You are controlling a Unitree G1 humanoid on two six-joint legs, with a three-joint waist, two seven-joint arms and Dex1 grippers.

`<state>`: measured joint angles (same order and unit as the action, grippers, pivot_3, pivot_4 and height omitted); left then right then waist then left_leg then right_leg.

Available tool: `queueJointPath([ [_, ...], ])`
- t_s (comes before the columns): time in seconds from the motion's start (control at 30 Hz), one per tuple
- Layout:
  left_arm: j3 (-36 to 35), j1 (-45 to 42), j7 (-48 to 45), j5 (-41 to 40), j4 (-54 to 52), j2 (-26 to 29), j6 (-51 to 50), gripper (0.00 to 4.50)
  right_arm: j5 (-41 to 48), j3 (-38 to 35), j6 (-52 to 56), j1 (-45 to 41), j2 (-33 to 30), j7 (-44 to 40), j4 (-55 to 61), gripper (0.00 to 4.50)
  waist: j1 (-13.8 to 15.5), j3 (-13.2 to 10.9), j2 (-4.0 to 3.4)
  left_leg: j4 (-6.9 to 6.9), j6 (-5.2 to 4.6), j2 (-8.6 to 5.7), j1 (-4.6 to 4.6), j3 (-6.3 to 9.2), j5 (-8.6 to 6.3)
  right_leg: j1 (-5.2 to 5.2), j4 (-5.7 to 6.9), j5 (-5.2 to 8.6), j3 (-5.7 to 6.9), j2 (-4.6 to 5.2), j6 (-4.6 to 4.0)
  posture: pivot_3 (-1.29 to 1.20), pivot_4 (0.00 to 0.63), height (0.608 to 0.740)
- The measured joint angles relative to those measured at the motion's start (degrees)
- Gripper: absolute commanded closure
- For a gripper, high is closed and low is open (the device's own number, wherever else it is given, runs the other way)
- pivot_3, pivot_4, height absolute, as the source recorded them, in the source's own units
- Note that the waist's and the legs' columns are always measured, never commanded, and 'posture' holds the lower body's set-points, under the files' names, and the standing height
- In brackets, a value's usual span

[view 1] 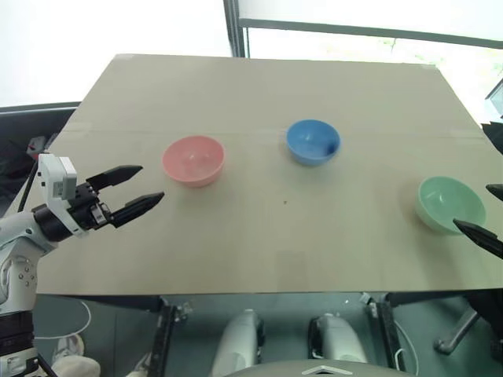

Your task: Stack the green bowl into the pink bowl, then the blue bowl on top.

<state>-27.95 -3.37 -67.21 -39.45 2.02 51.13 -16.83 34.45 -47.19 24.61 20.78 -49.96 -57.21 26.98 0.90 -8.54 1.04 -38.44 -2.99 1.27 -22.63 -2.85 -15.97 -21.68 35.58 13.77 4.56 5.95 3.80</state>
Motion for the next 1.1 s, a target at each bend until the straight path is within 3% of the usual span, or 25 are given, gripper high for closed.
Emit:
queueJointPath([
  [0.43,5.20,-6.56,2.68,1.67,-1.65,-1.40,-2.37,0.00,0.82,10.53,1.52,-7.90,1.47,5.83,3.79,0.04,-0.05,0.00,0.01,-0.01,0.00,-0.03,-0.04,-0.02,0.00,-0.02,0.00,-0.01,-0.01,0.00,0.01,0.00,0.150,0.740],
  [0.6,13.13,-9.79,14.10,13.36,-7.93,-1.47,-3.28,0.00,1.96,19.81,1.45,-15.83,3.19,7.42,6.25,0.04,-0.07,0.00,0.04,-0.06,0.01,-0.04,0.02,0.01,0.01,0.01,0.13,-0.02,-0.02,-0.01,0.01,0.00,0.150,0.740],
  [0.7,22.26,-14.73,20.31,22.50,-11.12,0.25,-10.07,0.00,1.96,30.30,1.39,-22.57,5.77,8.87,8.71,0.04,0.02,-0.01,0.03,-0.04,0.01,-0.06,-0.04,0.02,0.02,-0.05,0.16,-0.01,-0.01,-0.02,0.01,0.00,0.150,0.740],
  [0.8,28.55,-18.55,20.79,28.22,-10.64,1.79,-12.64,0.00,0.89,35.22,1.38,-25.43,7.71,10.05,8.73,0.04,0.03,-0.02,0.06,-0.03,0.00,-0.11,-0.15,0.02,0.01,-0.07,0.17,-0.01,0.04,-0.04,0.02,0.00,0.150,0.740],
  [0.9,33.83,-21.60,21.04,32.01,-10.47,1.56,-15.45,0.84,-0.52,40.67,1.17,-27.90,9.51,10.41,8.99,0.00,-0.02,-0.03,0.06,-0.02,0.00,-0.17,-0.20,0.03,0.01,-0.08,0.18,-0.01,0.07,-0.05,0.02,0.00,0.150,0.740],
  [1.1,37.18,-23.17,20.00,34.38,-10.10,1.43,-17.26,3.42,-2.46,43.36,0.02,-30.09,9.80,10.09,8.57,0.00,-0.01,-0.06,0.07,-0.07,0.01,-0.09,-0.20,0.04,0.01,-0.12,0.16,0.00,0.07,-0.05,0.03,0.00,0.150,0.740],
])
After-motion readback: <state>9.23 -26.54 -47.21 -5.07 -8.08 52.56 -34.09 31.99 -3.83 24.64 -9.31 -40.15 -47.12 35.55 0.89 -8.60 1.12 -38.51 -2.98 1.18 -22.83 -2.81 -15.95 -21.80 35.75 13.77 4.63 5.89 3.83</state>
